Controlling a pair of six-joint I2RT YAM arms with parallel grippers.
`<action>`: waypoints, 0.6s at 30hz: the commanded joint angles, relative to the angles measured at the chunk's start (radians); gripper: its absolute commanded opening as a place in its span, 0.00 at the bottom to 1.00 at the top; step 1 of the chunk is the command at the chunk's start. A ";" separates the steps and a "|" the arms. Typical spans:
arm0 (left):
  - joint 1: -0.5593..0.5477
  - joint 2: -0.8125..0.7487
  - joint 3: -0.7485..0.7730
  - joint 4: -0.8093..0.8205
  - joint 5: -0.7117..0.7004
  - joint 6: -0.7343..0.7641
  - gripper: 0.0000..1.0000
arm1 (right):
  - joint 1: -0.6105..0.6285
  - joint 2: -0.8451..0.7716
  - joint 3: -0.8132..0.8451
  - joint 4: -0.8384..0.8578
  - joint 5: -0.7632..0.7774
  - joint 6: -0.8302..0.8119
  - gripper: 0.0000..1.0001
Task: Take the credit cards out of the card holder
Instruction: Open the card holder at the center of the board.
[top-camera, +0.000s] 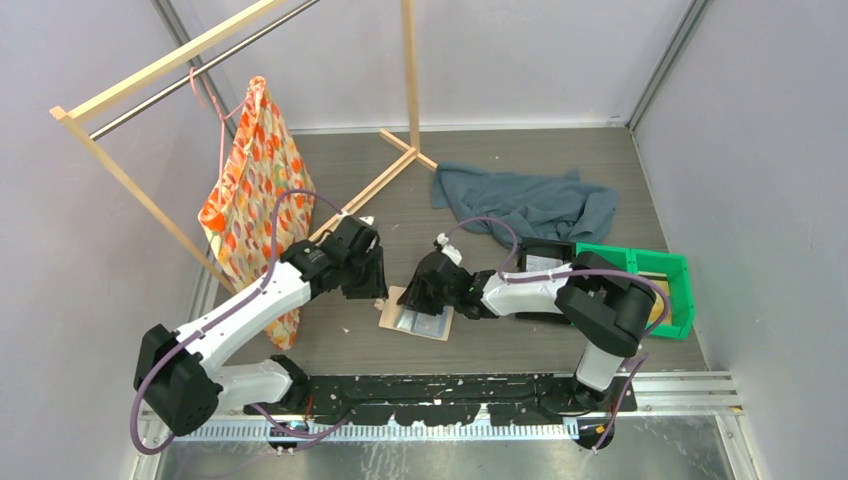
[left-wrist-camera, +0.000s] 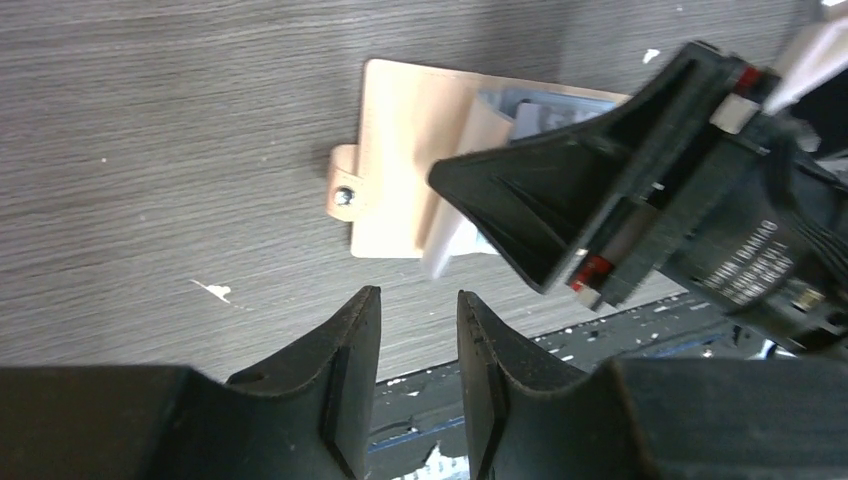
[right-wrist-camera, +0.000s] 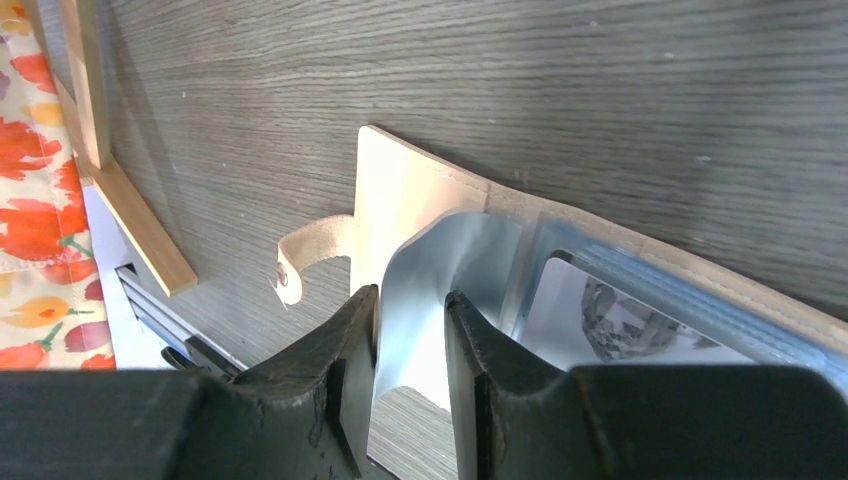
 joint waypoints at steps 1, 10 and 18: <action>0.005 -0.041 -0.006 0.028 0.076 -0.038 0.36 | -0.002 0.022 0.072 -0.012 -0.040 -0.033 0.36; 0.004 -0.088 -0.038 0.077 0.095 -0.044 0.33 | -0.009 -0.100 0.120 -0.181 0.010 -0.087 0.54; 0.003 -0.099 -0.062 0.135 0.154 -0.038 0.33 | -0.018 -0.319 0.039 -0.312 0.194 -0.100 0.60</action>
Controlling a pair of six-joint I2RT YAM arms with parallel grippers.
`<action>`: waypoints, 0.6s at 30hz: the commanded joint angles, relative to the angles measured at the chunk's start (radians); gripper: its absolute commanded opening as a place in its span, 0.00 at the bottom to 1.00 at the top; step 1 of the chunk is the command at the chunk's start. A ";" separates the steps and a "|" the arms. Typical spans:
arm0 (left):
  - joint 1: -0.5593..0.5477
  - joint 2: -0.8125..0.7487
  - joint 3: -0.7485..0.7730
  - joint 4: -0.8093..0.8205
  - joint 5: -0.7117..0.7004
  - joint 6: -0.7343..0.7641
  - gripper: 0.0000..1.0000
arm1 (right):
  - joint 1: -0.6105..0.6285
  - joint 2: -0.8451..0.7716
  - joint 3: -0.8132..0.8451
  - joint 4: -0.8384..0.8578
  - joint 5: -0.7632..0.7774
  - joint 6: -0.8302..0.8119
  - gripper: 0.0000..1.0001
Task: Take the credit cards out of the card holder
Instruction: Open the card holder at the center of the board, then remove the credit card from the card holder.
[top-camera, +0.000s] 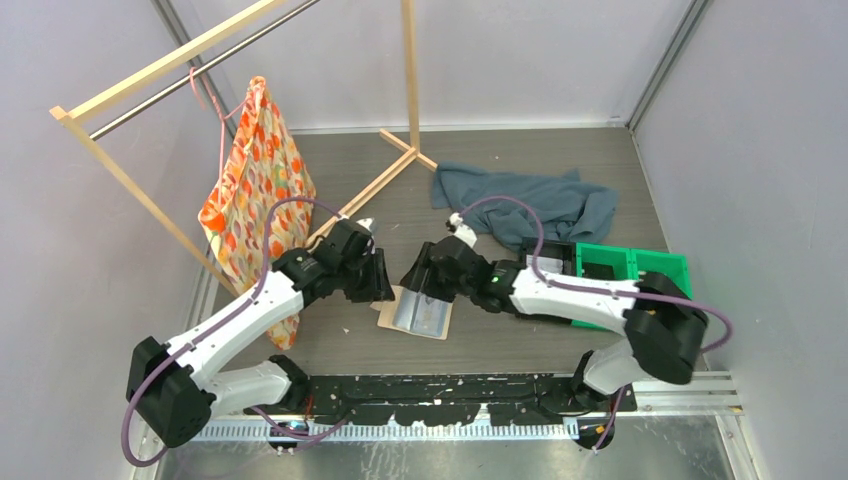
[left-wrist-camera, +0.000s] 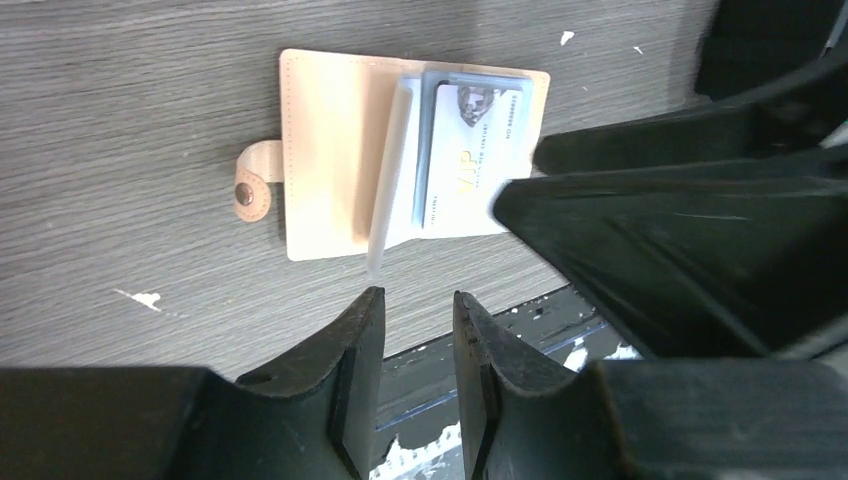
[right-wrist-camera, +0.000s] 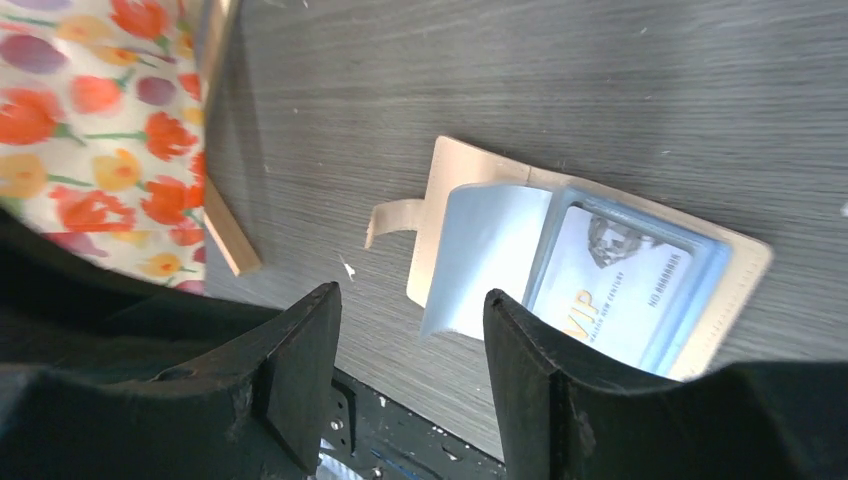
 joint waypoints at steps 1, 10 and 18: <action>0.003 -0.023 -0.022 0.089 0.065 0.006 0.33 | -0.013 -0.143 -0.060 -0.098 0.142 -0.014 0.60; -0.074 0.065 -0.034 0.268 0.192 -0.019 0.29 | -0.090 -0.359 -0.259 -0.152 0.149 0.030 0.48; -0.081 0.209 -0.021 0.345 0.208 -0.039 0.24 | -0.100 -0.268 -0.272 -0.057 0.034 0.042 0.25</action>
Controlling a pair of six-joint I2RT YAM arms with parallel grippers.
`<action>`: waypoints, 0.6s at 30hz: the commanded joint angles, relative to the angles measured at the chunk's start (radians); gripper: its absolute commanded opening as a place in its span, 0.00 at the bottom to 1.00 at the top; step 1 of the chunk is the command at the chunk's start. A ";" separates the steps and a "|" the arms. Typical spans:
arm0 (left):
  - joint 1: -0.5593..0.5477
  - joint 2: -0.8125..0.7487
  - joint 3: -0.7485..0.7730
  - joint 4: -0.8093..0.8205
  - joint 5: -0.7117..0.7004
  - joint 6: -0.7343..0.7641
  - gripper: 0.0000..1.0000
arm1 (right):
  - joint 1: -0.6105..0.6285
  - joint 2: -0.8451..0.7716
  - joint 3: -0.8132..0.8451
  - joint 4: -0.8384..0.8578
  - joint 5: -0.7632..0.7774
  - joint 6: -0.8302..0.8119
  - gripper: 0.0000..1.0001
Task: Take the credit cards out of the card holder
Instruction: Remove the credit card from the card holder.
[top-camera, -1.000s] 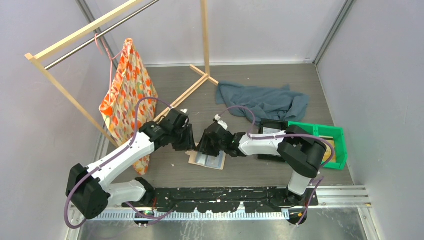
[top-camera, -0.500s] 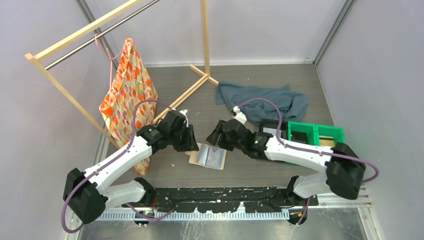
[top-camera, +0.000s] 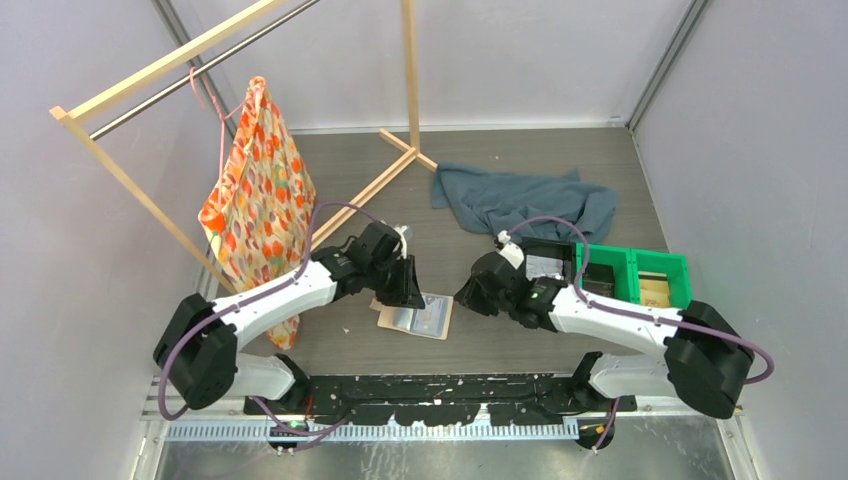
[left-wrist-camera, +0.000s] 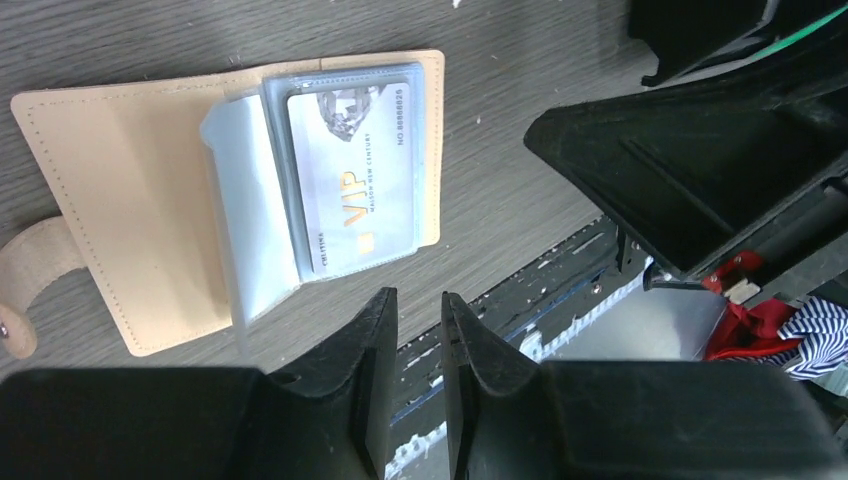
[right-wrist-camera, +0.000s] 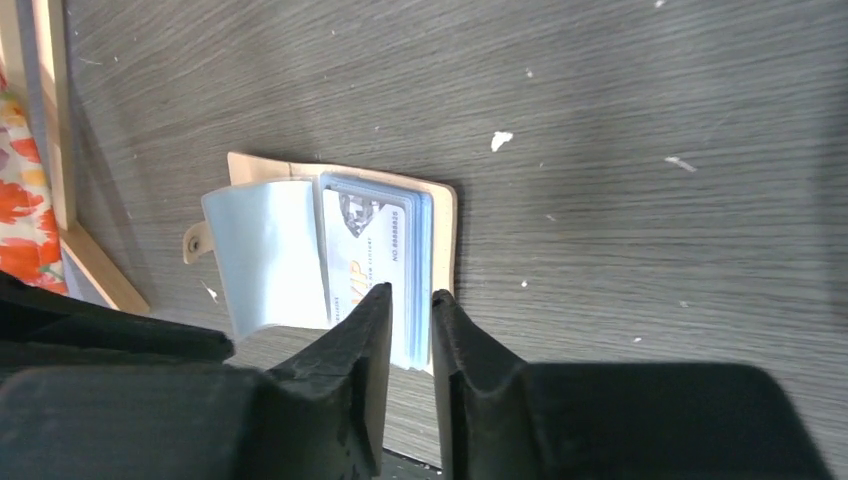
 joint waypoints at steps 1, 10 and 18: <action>-0.006 0.023 0.008 0.082 0.014 -0.006 0.24 | 0.001 0.056 0.015 0.083 -0.060 0.014 0.20; 0.037 0.094 0.014 -0.027 -0.036 0.074 0.24 | 0.001 0.171 0.046 0.170 -0.136 0.018 0.15; 0.078 0.113 -0.014 -0.025 0.016 0.089 0.28 | 0.002 0.197 0.022 0.219 -0.161 0.040 0.15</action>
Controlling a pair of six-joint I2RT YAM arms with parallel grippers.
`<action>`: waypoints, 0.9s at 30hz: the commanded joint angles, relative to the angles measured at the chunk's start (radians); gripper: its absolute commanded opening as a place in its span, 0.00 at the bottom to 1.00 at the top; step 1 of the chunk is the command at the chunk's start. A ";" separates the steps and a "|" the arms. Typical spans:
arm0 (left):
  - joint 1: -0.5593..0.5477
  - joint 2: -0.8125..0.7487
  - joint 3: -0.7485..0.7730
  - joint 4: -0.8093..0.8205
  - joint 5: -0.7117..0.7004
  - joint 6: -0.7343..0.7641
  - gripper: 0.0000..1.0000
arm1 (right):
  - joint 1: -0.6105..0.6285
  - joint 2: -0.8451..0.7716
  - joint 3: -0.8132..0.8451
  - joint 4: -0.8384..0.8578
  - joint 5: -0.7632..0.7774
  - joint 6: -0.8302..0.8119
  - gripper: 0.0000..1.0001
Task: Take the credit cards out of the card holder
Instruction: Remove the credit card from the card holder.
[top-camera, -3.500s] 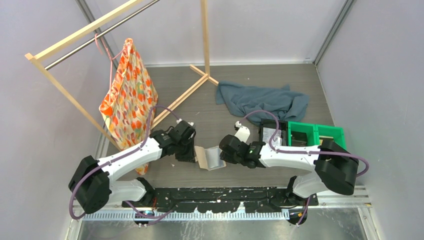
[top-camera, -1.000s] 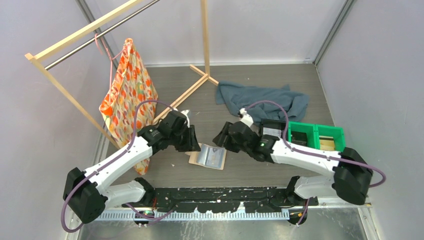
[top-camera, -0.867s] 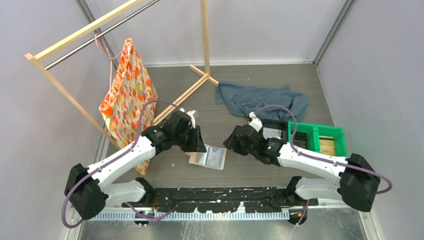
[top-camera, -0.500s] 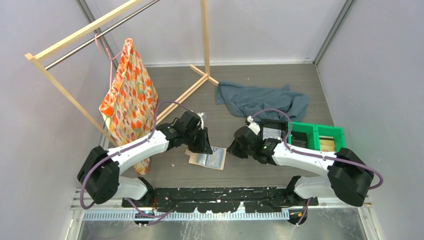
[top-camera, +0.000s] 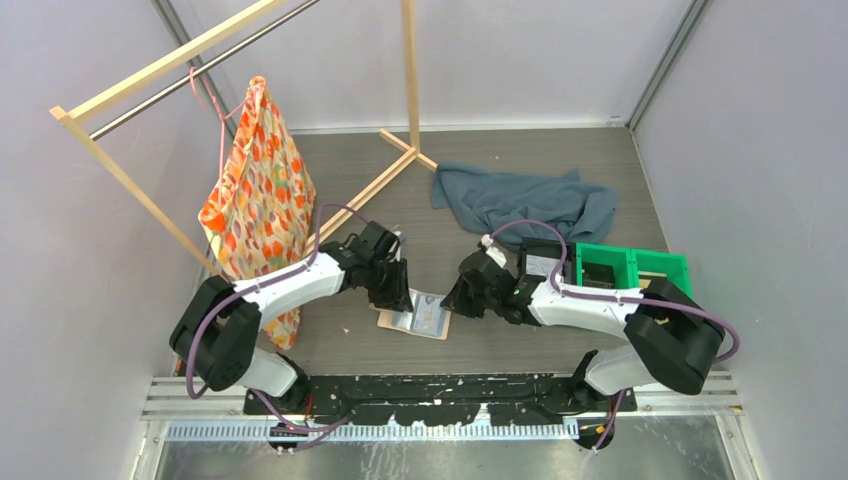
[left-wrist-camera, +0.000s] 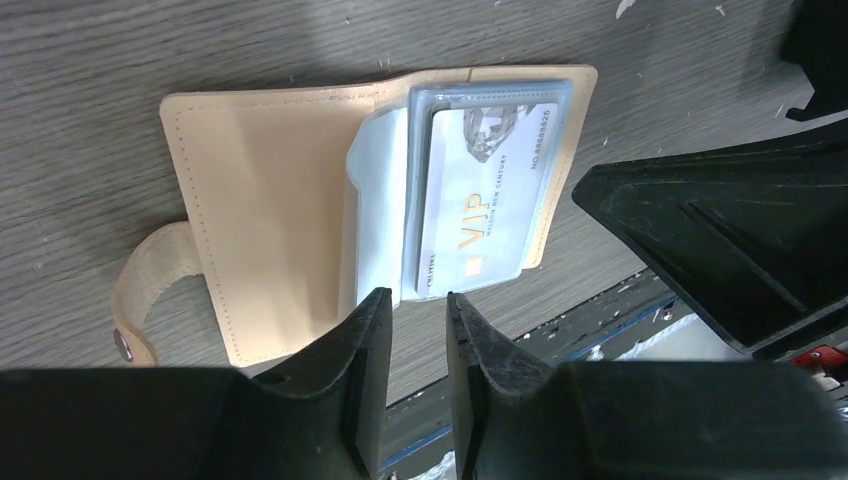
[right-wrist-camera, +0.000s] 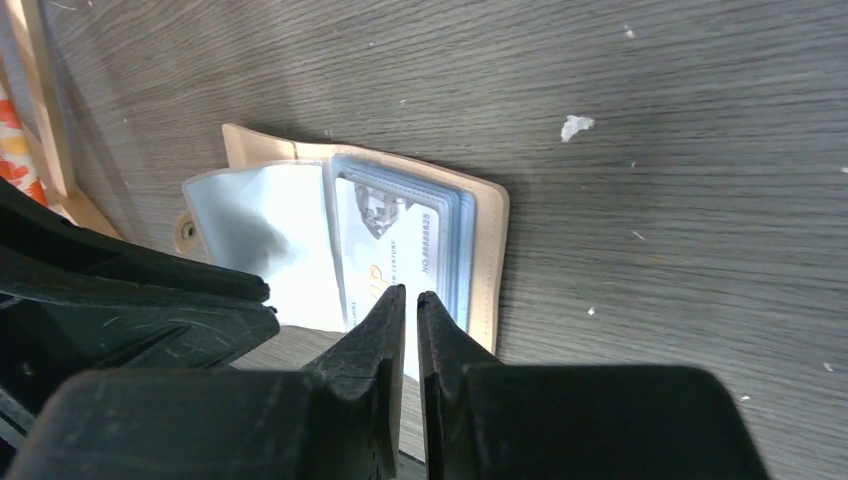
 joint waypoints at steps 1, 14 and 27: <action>0.009 -0.028 -0.004 -0.002 0.028 0.027 0.29 | 0.001 0.005 0.011 0.060 -0.021 0.015 0.14; 0.002 -0.091 -0.058 0.056 -0.060 0.013 0.24 | 0.001 0.038 -0.010 0.119 -0.022 0.033 0.14; -0.034 -0.117 -0.018 0.024 -0.034 0.056 0.38 | 0.002 0.037 -0.016 0.099 -0.019 0.033 0.16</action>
